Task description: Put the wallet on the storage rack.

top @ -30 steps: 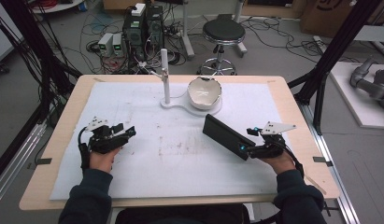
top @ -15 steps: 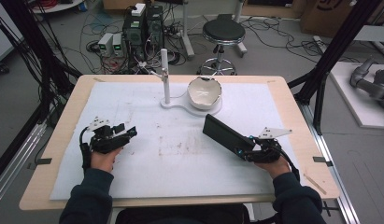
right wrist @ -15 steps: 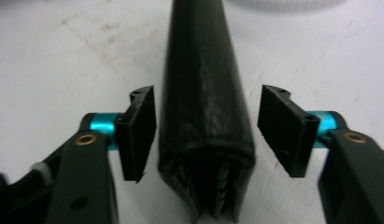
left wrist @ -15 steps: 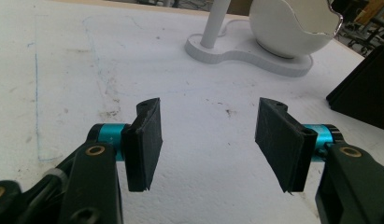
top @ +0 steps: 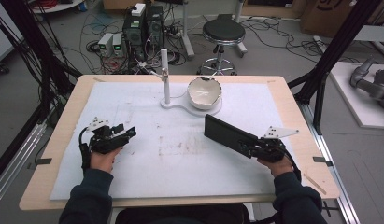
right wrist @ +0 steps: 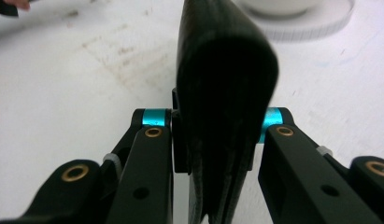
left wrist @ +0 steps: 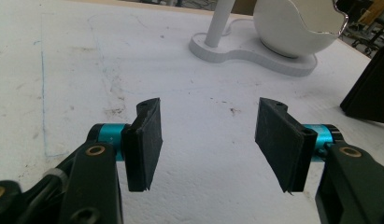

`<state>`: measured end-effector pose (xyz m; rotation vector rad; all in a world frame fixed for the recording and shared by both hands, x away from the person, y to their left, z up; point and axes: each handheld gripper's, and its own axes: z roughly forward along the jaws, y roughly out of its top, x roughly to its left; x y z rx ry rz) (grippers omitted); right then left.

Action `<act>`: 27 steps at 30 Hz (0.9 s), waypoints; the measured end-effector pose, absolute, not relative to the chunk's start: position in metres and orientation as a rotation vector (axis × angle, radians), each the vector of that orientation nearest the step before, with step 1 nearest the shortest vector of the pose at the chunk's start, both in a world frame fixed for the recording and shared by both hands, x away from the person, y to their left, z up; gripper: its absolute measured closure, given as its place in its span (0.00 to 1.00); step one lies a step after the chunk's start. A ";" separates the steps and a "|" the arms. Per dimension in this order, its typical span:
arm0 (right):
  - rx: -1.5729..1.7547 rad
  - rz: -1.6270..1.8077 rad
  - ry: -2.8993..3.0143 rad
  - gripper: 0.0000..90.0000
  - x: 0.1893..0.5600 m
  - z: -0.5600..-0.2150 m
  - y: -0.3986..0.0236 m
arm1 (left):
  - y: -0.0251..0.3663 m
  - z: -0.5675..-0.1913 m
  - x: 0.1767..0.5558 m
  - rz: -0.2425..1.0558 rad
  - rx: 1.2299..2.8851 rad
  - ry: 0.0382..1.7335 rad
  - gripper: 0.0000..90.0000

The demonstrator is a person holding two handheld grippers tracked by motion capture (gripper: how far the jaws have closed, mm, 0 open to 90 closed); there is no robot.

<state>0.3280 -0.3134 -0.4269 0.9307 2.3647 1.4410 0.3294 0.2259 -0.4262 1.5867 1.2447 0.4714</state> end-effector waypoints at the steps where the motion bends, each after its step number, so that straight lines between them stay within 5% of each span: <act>1: 0.931 1.441 2.365 0.83 0.328 -0.427 -0.313 | 0.226 -0.426 0.329 0.471 1.587 1.245 0.46; 15: 0.927 1.486 2.303 0.84 0.328 -0.402 -0.315 | 0.226 -0.426 0.330 0.474 1.588 1.243 0.46; 27: 0.955 1.433 2.279 0.84 0.354 -0.327 -0.306 | 0.226 -0.425 0.331 0.475 1.585 1.237 0.46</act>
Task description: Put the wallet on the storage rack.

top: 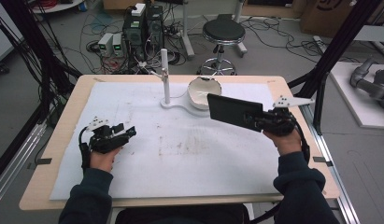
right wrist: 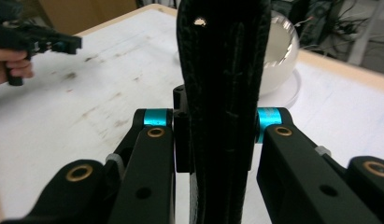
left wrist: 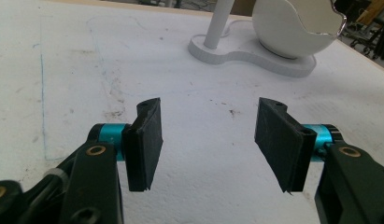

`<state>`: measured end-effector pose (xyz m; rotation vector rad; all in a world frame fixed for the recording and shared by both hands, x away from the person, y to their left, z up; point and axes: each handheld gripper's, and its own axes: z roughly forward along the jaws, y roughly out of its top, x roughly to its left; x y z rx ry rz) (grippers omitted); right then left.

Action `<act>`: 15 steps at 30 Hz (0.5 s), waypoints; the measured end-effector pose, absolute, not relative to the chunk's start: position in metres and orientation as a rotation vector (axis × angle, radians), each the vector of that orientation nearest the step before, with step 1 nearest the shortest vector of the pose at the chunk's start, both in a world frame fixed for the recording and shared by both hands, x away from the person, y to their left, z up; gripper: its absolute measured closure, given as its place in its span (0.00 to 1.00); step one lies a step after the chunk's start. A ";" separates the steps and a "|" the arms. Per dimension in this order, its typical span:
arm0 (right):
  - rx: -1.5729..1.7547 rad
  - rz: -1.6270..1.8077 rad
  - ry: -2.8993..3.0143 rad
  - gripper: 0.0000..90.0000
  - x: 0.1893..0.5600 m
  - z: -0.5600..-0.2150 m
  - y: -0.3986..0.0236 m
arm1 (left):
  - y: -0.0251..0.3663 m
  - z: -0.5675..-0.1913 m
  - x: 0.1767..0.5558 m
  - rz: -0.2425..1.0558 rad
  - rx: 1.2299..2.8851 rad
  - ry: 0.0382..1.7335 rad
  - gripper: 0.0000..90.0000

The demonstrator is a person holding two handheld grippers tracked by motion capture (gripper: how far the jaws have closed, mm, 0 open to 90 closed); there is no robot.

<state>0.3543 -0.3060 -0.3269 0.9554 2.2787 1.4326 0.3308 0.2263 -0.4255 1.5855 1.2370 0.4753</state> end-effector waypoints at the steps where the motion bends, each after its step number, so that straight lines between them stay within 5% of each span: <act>1: 0.950 1.415 2.276 0.84 0.357 -0.321 -0.304 | 0.227 -0.425 0.331 0.471 1.587 1.236 0.46; 15: 0.895 1.115 2.312 0.84 0.424 -0.268 -0.260 | 0.229 -0.423 0.331 0.469 1.572 1.214 0.46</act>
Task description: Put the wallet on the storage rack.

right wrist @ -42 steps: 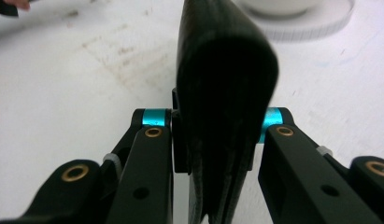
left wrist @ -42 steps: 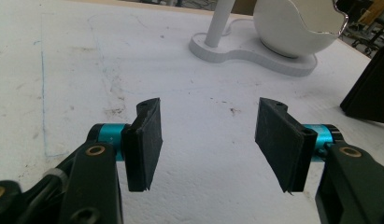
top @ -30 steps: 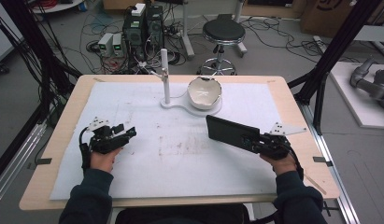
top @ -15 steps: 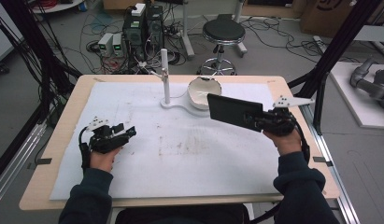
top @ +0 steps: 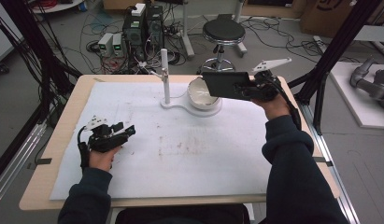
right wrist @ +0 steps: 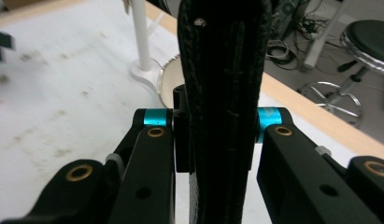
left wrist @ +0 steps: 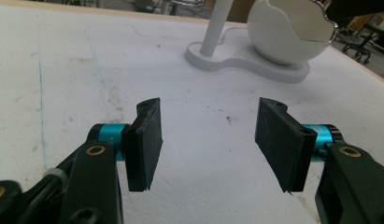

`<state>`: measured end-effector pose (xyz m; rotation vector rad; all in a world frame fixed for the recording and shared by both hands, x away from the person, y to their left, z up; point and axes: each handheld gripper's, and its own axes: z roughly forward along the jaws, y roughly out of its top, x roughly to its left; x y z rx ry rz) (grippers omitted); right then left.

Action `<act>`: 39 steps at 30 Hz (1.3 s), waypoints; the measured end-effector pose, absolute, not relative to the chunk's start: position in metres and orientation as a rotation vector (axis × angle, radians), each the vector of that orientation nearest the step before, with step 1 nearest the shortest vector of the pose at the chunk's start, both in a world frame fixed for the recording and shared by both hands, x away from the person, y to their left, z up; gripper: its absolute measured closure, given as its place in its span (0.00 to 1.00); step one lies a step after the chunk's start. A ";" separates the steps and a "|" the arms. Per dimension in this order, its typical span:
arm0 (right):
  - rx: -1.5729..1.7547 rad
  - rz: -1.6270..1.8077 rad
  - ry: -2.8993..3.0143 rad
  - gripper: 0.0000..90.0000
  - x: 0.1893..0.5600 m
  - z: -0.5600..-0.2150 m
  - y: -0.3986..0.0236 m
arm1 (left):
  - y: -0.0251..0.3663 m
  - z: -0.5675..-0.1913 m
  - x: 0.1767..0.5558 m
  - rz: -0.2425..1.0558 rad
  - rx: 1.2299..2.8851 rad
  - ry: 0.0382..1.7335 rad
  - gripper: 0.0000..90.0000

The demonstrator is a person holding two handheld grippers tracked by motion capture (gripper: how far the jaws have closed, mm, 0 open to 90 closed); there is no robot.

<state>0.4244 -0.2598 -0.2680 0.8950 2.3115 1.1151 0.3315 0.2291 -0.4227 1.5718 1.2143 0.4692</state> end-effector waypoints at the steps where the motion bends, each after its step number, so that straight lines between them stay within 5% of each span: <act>1: 0.895 1.115 2.312 0.84 0.424 -0.268 -0.260 | 0.230 -0.422 0.331 0.473 1.569 1.201 0.46; 9: 0.888 1.017 2.354 0.84 0.446 -0.276 -0.242 | 0.235 -0.417 0.333 0.494 1.553 1.148 0.39; 39: 0.627 0.627 2.456 0.83 0.472 -0.272 -0.192 | 0.235 -0.420 0.336 0.462 1.546 1.165 0.39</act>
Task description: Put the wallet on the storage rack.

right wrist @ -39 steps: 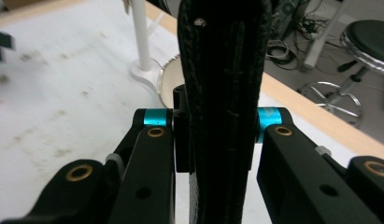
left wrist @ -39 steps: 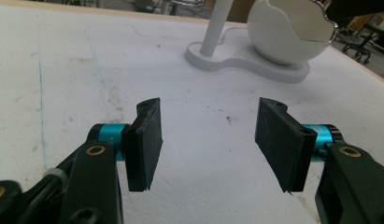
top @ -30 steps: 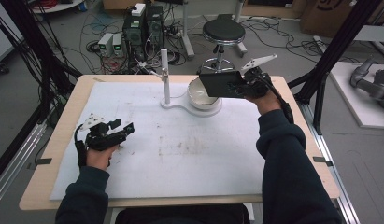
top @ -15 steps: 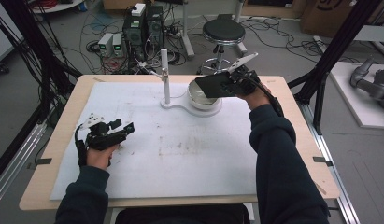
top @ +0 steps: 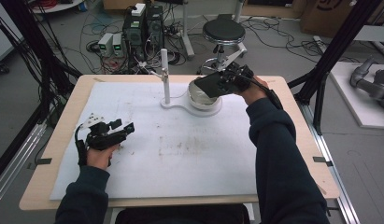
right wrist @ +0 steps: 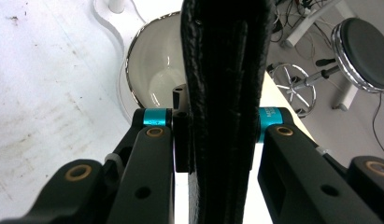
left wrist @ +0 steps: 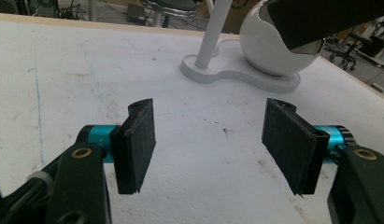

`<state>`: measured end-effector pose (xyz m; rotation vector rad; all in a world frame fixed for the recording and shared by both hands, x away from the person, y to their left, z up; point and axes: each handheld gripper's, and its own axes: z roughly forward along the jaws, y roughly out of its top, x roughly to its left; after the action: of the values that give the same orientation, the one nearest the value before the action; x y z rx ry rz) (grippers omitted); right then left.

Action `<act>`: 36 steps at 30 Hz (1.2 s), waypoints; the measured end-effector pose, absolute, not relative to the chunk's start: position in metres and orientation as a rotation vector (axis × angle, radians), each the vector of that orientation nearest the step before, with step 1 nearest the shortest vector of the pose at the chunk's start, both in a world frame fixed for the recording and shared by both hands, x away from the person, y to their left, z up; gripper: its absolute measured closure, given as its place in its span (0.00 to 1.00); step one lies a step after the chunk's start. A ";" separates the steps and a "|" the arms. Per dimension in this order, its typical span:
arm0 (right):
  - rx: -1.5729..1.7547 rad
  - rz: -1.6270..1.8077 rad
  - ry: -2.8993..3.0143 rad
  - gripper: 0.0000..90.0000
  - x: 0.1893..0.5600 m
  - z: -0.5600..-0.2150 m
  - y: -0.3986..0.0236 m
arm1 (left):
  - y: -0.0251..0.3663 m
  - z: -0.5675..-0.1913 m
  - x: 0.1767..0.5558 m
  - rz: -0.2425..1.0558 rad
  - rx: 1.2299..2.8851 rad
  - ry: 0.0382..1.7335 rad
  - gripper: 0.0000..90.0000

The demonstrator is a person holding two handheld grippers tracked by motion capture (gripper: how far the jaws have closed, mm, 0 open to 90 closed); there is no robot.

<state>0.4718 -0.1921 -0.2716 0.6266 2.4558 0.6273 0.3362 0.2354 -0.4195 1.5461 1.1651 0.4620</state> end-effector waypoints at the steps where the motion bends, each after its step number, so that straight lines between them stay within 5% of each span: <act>1: 0.623 0.617 2.458 0.83 0.474 -0.273 -0.191 | 0.235 -0.420 0.336 0.458 1.543 1.167 0.39; 16: 0.465 0.380 2.475 0.80 0.493 -0.298 -0.151 | 0.237 -0.420 0.335 0.455 1.543 1.169 0.39; 26: 0.614 0.693 2.456 0.57 0.484 -0.309 -0.178 | 0.238 -0.421 0.335 0.458 1.541 1.174 0.39; 36: 0.688 0.817 2.410 0.53 0.471 -0.304 -0.210 | 0.237 -0.421 0.334 0.458 1.545 1.173 0.39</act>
<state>0.4712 -0.2096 -0.3044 0.6884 2.4100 0.8172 0.3344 0.2370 -0.4206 1.5449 1.1732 0.4581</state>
